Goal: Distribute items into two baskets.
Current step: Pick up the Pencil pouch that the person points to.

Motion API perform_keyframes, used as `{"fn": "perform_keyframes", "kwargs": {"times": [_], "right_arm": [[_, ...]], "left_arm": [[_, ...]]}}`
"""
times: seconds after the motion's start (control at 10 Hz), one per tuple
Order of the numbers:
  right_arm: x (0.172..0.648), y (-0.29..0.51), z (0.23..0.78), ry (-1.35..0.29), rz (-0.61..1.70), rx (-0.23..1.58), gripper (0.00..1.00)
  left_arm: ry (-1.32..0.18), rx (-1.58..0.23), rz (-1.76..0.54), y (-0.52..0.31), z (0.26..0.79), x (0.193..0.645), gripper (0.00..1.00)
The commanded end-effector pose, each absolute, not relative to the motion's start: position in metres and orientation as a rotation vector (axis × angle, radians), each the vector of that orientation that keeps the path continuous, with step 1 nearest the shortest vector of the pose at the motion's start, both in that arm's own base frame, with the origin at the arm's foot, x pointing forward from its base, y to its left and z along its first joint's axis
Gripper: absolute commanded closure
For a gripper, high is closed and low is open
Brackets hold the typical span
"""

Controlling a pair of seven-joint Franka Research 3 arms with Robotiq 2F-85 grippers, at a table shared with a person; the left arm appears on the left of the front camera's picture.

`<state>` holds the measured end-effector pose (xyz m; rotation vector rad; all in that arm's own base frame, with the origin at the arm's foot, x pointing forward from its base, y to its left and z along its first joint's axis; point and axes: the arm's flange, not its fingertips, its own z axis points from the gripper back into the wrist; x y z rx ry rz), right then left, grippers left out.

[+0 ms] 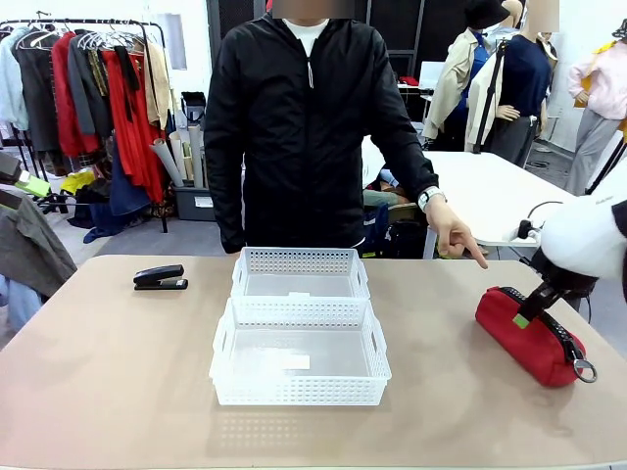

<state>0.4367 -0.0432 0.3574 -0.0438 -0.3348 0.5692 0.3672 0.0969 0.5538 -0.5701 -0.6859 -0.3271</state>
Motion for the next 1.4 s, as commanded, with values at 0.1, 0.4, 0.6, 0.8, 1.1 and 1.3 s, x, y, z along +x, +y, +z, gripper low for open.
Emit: {"fn": "perform_keyframes", "kwargs": {"times": [0.1,0.4,0.6,0.8,1.1,1.3], "right_arm": [[0.452,-0.04,0.325,-0.305,0.562,-0.075,0.0],[0.456,-0.041,0.311,-0.275,0.558,-0.057,0.0],[0.457,-0.043,0.315,-0.269,0.56,-0.04,0.0],[0.458,-0.045,0.318,-0.264,0.578,-0.027,0.4],[0.457,-0.048,0.322,-0.239,0.582,-0.01,0.99],[0.455,-0.049,0.324,-0.225,0.581,0.016,1.0]], "left_arm": [[-0.687,-0.574,-0.329,0.096,0.554,0.367,0.0],[-0.687,-0.574,-0.329,0.096,0.554,0.367,0.0],[-0.687,-0.574,-0.329,0.096,0.554,0.367,0.0],[-0.687,-0.574,-0.329,0.096,0.554,0.367,0.0],[-0.687,-0.574,-0.329,0.096,0.554,0.367,0.0],[-0.687,-0.574,-0.329,0.096,0.554,0.367,0.0]]}}
